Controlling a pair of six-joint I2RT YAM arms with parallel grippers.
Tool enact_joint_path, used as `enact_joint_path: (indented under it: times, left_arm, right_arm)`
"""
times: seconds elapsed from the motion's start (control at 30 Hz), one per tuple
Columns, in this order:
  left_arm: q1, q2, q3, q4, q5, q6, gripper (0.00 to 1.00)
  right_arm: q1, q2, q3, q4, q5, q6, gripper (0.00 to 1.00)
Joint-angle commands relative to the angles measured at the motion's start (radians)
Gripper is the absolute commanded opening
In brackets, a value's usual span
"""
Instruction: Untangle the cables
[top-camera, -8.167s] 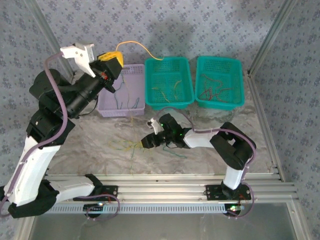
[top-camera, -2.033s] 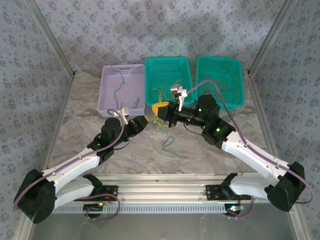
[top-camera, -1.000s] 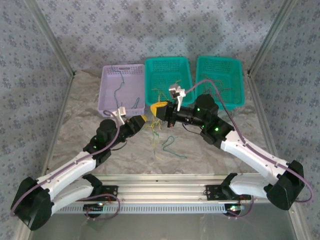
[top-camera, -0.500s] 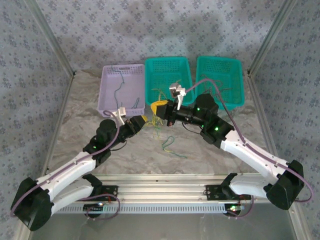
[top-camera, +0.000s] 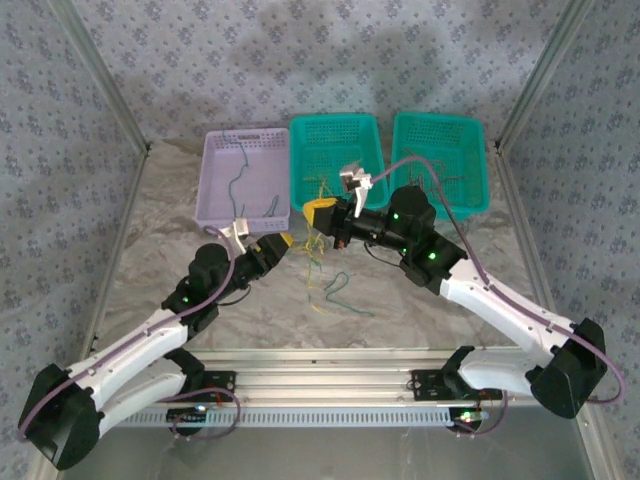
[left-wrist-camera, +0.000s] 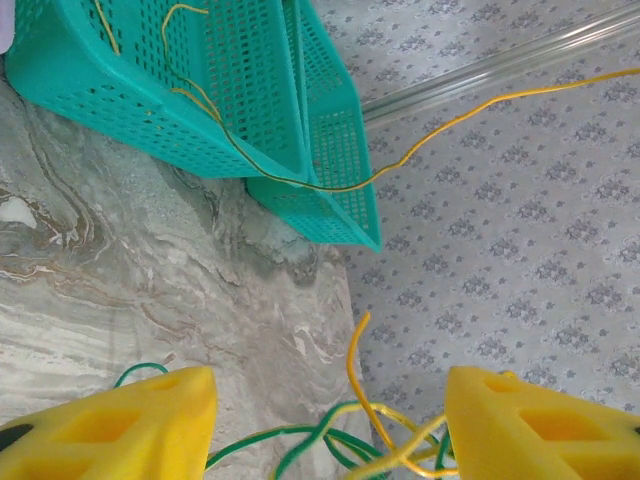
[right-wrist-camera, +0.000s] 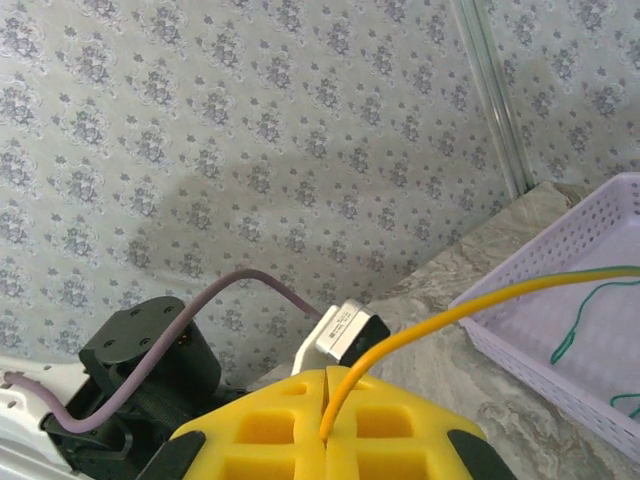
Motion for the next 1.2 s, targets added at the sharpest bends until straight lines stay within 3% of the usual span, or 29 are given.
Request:
enact_joint_path:
  times: [0.0, 0.27, 0.57, 0.73, 0.9, 1.1, 1.17]
  left_arm:
    - [0.003, -0.026, -0.009, 0.032, 0.021, -0.018, 0.61]
    - [0.000, -0.018, -0.033, 0.070, 0.026, -0.043, 0.59]
    - [0.000, -0.004, -0.031, 0.093, 0.032, -0.045, 0.41]
    - [-0.001, -0.005, -0.038, 0.096, 0.030, -0.042, 0.25]
    - [-0.002, -0.006, -0.043, 0.098, 0.028, -0.045, 0.23]
    - [0.000, -0.009, -0.036, 0.092, 0.026, -0.039, 0.00]
    - [0.000, -0.017, -0.034, 0.074, 0.021, -0.029, 0.00]
  right_arm:
    - [-0.004, 0.007, 0.033, 0.041, 0.022, 0.002, 0.00]
    - [-0.005, 0.033, 0.040, 0.070, 0.007, 0.025, 0.00]
    - [0.002, 0.049, 0.053, 0.077, 0.002, 0.029, 0.00]
    - [0.006, 0.060, 0.058, 0.079, 0.002, 0.031, 0.00]
    - [0.011, 0.064, 0.058, 0.078, 0.003, 0.030, 0.00]
    - [0.013, 0.062, 0.060, 0.071, 0.005, 0.028, 0.00]
    - [0.013, 0.058, 0.062, 0.059, 0.007, 0.022, 0.00]
